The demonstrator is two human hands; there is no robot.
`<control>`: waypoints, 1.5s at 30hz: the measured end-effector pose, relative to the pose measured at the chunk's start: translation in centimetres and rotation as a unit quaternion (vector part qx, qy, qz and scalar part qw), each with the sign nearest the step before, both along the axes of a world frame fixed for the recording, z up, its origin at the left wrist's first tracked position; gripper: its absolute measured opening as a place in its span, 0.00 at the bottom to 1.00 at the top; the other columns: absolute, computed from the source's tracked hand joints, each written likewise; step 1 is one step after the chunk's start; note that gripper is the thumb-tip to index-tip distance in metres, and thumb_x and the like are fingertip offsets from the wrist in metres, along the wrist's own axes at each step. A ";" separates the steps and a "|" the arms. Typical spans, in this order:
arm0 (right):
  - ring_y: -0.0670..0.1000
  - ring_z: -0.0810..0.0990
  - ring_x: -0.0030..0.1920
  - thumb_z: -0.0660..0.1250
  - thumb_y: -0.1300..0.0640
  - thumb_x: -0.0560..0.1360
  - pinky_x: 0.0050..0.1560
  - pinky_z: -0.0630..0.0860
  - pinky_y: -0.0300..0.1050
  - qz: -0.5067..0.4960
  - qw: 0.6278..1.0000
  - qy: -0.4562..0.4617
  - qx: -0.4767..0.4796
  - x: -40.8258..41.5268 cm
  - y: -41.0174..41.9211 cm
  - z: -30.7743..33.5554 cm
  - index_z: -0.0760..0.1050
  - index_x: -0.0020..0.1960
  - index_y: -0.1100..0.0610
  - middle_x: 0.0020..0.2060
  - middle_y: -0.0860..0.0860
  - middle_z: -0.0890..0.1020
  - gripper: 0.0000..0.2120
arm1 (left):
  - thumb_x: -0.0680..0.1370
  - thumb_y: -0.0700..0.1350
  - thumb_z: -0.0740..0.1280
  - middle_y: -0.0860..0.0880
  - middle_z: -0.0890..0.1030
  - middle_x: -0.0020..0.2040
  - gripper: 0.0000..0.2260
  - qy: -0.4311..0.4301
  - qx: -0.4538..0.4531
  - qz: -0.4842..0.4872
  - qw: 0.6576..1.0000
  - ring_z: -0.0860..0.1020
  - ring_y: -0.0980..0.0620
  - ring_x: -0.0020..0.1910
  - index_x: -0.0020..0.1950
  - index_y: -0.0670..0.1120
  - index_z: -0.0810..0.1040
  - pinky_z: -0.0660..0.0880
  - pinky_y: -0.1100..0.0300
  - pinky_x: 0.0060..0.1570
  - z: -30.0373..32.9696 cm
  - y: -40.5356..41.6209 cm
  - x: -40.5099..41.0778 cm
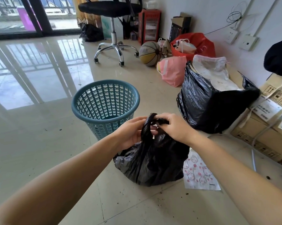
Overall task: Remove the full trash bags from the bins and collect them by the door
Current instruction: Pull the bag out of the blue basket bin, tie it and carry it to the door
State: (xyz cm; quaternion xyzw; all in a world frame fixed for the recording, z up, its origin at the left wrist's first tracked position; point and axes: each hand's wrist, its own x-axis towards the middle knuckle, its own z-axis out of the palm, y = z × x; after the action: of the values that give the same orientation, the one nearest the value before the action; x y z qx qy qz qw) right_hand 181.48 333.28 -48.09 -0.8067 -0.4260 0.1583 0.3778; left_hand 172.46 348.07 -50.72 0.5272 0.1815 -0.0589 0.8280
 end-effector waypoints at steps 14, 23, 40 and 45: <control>0.46 0.80 0.43 0.57 0.58 0.80 0.39 0.77 0.36 -0.221 0.915 0.301 0.153 3.1 -1.0 -1.6 0.76 0.42 0.55 0.40 0.48 0.81 0.12 | 0.75 0.46 0.60 0.51 0.72 0.31 0.10 0.083 0.522 0.105 0.842 0.72 0.51 0.29 0.34 0.45 0.69 0.68 0.60 0.30 -3.0 2.9 0.2; 0.51 0.74 0.28 0.51 0.54 0.81 0.27 0.70 0.40 -0.361 0.884 0.262 -0.138 5.3 -8.4 -9.2 0.70 0.46 0.62 0.33 0.53 0.76 0.14 | 0.75 0.48 0.57 0.48 0.79 0.46 0.09 0.274 0.702 -0.101 0.650 0.78 0.47 0.45 0.52 0.48 0.73 0.76 0.56 0.43 -8.3 9.4 -5.7; 0.48 0.82 0.32 0.63 0.57 0.77 0.35 0.79 0.42 -0.287 0.820 0.440 0.227 7.4 -6.3 -5.5 0.76 0.39 0.54 0.30 0.49 0.82 0.09 | 0.74 0.33 0.60 0.49 0.79 0.35 0.11 0.016 0.656 -0.055 0.752 0.75 0.51 0.31 0.37 0.46 0.77 0.72 0.61 0.30 -1.2 5.4 -1.7; 0.48 0.82 0.32 0.59 0.62 0.76 0.34 0.80 0.42 -0.157 0.872 0.420 0.198 5.4 -2.7 -1.7 0.76 0.38 0.57 0.29 0.49 0.82 0.11 | 0.75 0.36 0.60 0.55 0.78 0.37 0.13 -0.083 0.529 -0.042 0.843 0.78 0.56 0.29 0.42 0.53 0.78 0.77 0.61 0.34 2.3 0.7 0.4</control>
State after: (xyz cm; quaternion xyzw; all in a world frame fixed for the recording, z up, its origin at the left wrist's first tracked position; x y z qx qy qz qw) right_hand 186.87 330.54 -49.75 -0.6286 -0.1173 0.3335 0.6927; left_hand 172.90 348.80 -48.38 0.8955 0.0930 0.0552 0.4318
